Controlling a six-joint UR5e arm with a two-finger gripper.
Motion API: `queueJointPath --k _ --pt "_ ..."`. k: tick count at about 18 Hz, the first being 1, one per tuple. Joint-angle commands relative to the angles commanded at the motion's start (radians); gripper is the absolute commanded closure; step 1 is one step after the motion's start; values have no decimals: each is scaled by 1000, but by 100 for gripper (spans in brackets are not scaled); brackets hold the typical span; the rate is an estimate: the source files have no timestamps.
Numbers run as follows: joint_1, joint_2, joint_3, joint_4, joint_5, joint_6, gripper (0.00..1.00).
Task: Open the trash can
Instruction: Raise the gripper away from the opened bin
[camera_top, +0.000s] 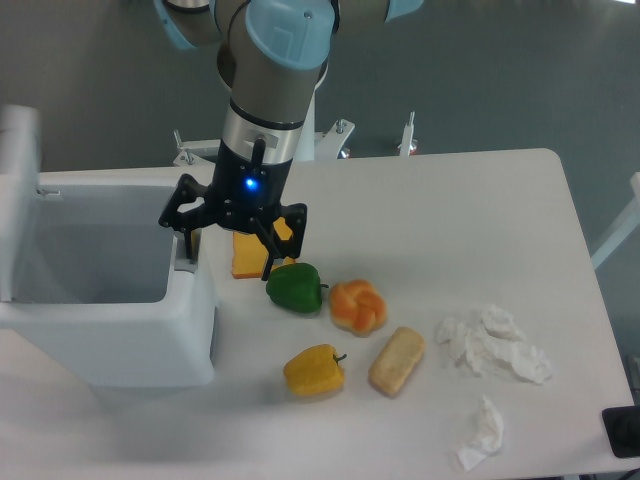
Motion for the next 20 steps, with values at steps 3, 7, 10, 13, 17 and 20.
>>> queueJointPath --k 3,7,10,13,17,20 --pt "11 3 40 0 -18 -3 0" --pt "40 8 67 0 -23 3 0" --pt "57 8 87 0 -23 8 0" --pt "64 0 121 0 -15 52 0" --pt "87 0 127 8 -5 155 0" --pt "100 2 120 -3 121 271 0"
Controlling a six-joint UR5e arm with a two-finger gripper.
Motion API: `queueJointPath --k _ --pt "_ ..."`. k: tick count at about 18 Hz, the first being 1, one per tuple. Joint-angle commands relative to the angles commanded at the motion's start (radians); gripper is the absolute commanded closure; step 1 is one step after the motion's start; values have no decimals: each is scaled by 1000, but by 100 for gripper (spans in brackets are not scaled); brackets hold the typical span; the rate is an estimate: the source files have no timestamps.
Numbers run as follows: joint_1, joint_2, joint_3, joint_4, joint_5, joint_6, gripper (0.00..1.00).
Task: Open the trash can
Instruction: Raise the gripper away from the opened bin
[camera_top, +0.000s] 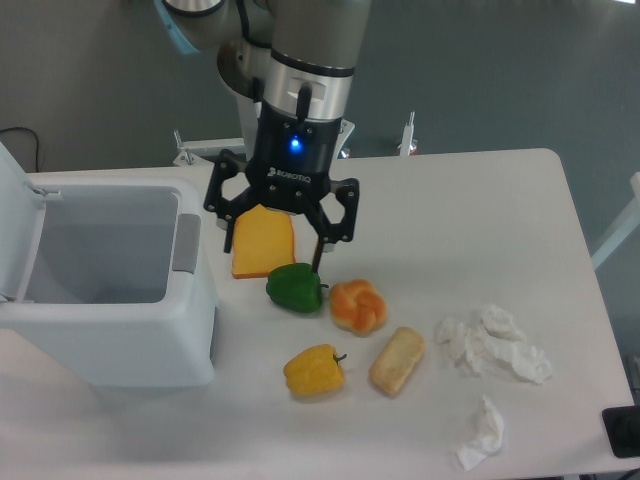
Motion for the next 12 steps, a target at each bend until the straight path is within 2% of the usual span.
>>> queueJointPath --k 7,12 --pt "-3 -11 -15 1 143 173 0" --pt "-3 -20 -26 9 172 223 0"
